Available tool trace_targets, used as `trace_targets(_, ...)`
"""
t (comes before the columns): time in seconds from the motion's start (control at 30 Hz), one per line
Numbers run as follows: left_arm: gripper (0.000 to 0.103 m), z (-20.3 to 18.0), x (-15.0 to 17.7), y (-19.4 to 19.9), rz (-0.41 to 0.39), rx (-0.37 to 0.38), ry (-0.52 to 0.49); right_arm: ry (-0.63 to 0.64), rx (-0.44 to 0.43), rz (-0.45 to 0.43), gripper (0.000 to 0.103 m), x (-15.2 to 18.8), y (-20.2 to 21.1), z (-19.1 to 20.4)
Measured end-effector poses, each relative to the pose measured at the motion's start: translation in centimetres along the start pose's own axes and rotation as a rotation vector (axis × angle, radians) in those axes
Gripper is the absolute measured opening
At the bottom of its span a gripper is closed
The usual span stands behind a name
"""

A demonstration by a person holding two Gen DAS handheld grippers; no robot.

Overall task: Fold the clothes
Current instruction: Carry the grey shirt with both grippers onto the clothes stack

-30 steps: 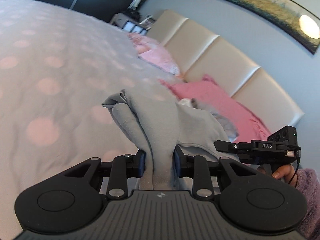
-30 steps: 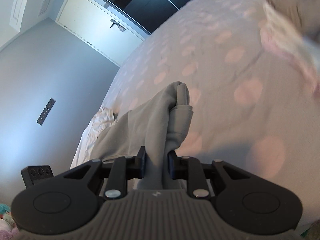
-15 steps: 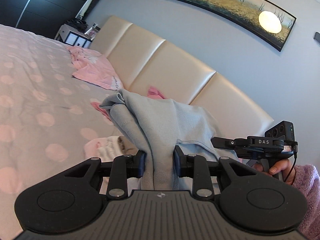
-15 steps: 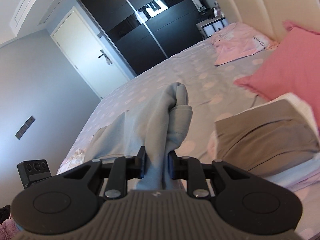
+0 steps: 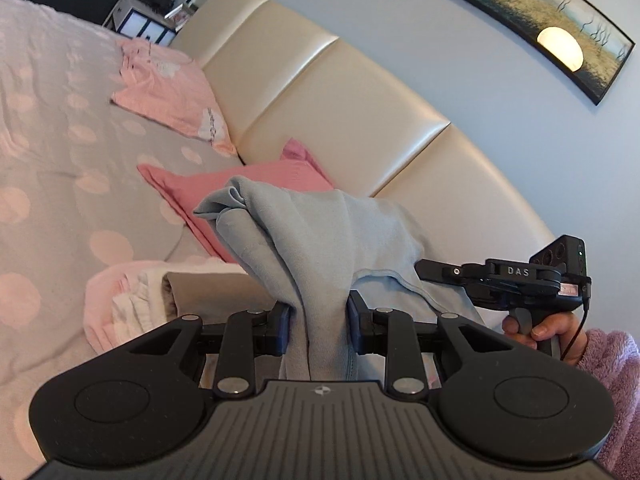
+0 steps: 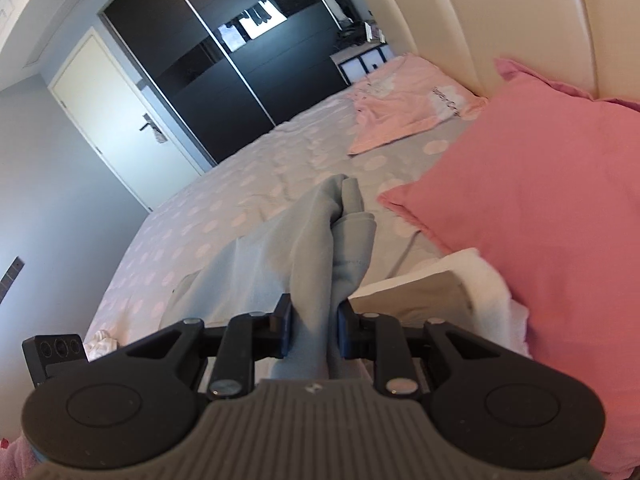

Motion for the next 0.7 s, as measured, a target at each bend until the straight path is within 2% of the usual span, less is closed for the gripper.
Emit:
trace_targets(0.2,0.025,2.3,2.0,-3.5,0.060,-0.033,0.032,-0.045,0.023,0.026,0.024,-0.9,-3.6,-4.7)
trace_targets(0.3,0.025,3.8,3.1,-4.7,0.091,-0.059,0.047,-0.094,0.024,0.012,0.018,-1.5,-5.5,-6.9)
trace_targets(0.5,0.026,6.1,5.7,-6.1,0.139,-0.089,0.067,-0.120,0.052,0.045,0.017,-0.1,-9.6,-10.7)
trace_targets(0.67,0.030,6.6,6.8,-6.2,0.139,-0.096,0.074,-0.113,0.063,0.032,0.020,0.6,-10.4,-11.8)
trace_targets(0.7,0.031,6.4,6.7,-6.1,0.136,-0.100,0.069,-0.111,0.071,0.027,0.025,0.7,-10.4,-11.9)
Point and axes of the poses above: each gripper's, at about its wrist camera, not at the fingertips, and y roughly against the way its jaws point, z to its left, x to its underside, the point moved 5 cm from there along -y, roughly the way its jaws point, and after that the axes turned 15 degrees about -y, right-handed, at the moved point
